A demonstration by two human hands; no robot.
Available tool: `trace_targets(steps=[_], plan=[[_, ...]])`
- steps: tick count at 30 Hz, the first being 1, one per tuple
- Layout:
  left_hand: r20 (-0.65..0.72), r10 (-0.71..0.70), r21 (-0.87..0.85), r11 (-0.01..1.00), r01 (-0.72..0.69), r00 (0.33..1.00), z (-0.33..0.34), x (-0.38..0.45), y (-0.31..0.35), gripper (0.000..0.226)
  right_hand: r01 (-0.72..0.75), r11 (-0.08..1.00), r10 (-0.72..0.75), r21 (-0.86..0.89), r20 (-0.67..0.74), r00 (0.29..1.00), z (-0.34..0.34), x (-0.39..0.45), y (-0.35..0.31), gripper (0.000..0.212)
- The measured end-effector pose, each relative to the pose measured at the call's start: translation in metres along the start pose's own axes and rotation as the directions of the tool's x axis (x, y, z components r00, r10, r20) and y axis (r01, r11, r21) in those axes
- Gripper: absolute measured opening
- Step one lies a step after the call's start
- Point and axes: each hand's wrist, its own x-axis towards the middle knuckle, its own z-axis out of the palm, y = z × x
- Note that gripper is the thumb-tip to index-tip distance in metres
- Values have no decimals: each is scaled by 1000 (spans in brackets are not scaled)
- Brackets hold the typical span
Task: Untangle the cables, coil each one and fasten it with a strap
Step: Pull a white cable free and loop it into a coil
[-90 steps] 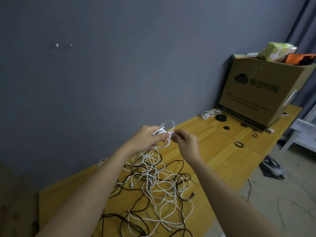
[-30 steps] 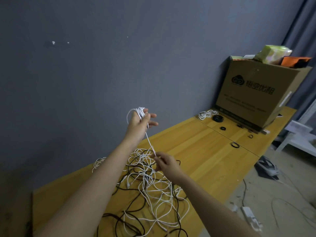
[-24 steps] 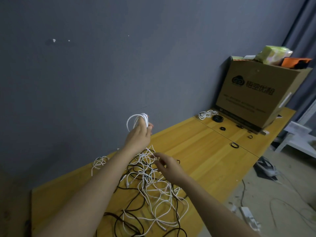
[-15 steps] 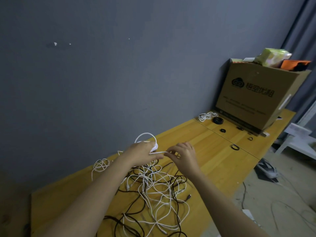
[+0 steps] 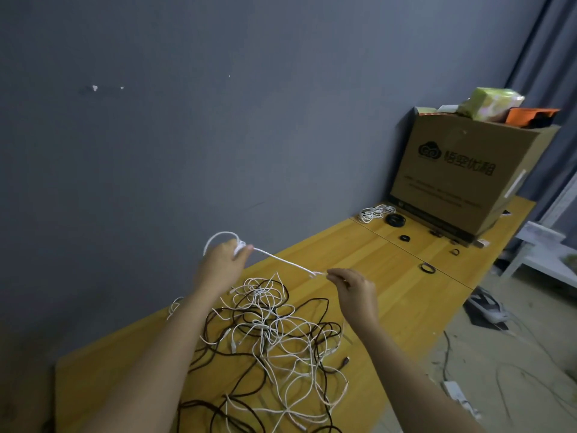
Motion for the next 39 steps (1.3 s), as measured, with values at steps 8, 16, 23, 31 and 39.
trace_targets(steps=[8, 16, 23, 31, 39], plan=[[-115, -43, -108, 994, 31, 992, -9, -2, -6, 35, -15, 959, 80, -283, 219, 972, 0, 9, 4, 33], [8, 217, -97, 972, -215, 976, -19, -1, 34, 40, -187, 921, 50, 342, 372, 927, 10, 8, -68, 62], [-68, 303, -159, 937, -310, 951, -27, -4, 59, 39, -278, 837, 43, 472, 450, 892, 30, 9, -84, 11], [-170, 91, -44, 994, -100, 981, -48, 13, 14, 37, -196, 819, 132, 540, 156, 979, -3, 18, -61, 8], [333, 247, -177, 964, -197, 910, -38, -19, 27, 40, -187, 760, 332, 623, -125, 935, -29, 75, -78, 11]])
